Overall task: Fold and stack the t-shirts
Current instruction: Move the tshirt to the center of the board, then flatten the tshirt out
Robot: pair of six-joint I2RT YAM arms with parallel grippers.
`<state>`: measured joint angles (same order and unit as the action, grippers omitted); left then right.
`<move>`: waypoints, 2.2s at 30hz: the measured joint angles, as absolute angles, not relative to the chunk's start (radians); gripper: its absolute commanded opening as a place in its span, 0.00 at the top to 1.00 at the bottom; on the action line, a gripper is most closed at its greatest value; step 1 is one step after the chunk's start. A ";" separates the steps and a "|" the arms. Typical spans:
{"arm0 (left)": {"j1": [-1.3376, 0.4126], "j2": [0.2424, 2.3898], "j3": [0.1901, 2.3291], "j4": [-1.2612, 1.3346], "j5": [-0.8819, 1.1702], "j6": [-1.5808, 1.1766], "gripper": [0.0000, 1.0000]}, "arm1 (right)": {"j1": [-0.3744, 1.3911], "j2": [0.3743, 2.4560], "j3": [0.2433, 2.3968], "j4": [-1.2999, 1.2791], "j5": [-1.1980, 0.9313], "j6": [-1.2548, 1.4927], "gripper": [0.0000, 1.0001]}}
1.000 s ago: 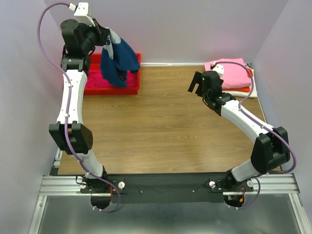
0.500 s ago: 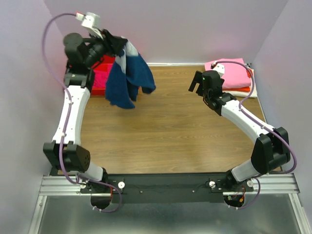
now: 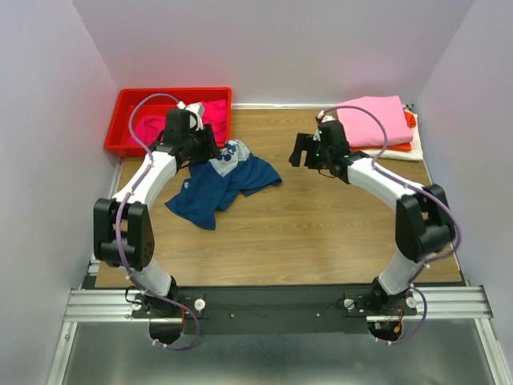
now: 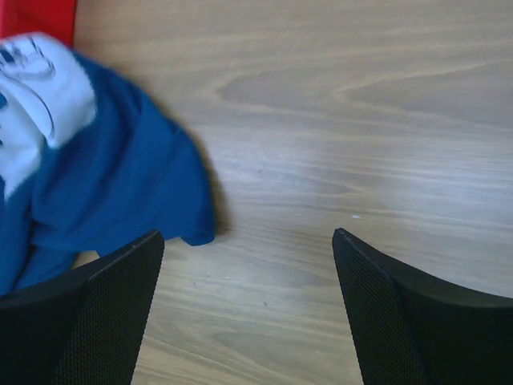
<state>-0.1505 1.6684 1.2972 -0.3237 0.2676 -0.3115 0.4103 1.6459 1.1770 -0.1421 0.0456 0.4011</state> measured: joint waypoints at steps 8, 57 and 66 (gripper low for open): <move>-0.150 1.492 1.068 -0.371 0.074 -0.366 0.35 | 0.420 1.954 1.278 -0.150 -0.210 0.373 0.10; 0.050 1.361 1.499 -0.457 0.150 -0.331 1.00 | 0.386 1.581 1.511 -0.270 -0.153 0.255 1.00; 0.072 1.292 1.504 -0.458 0.344 -0.311 1.00 | 0.386 1.304 1.511 -0.347 0.022 0.174 1.00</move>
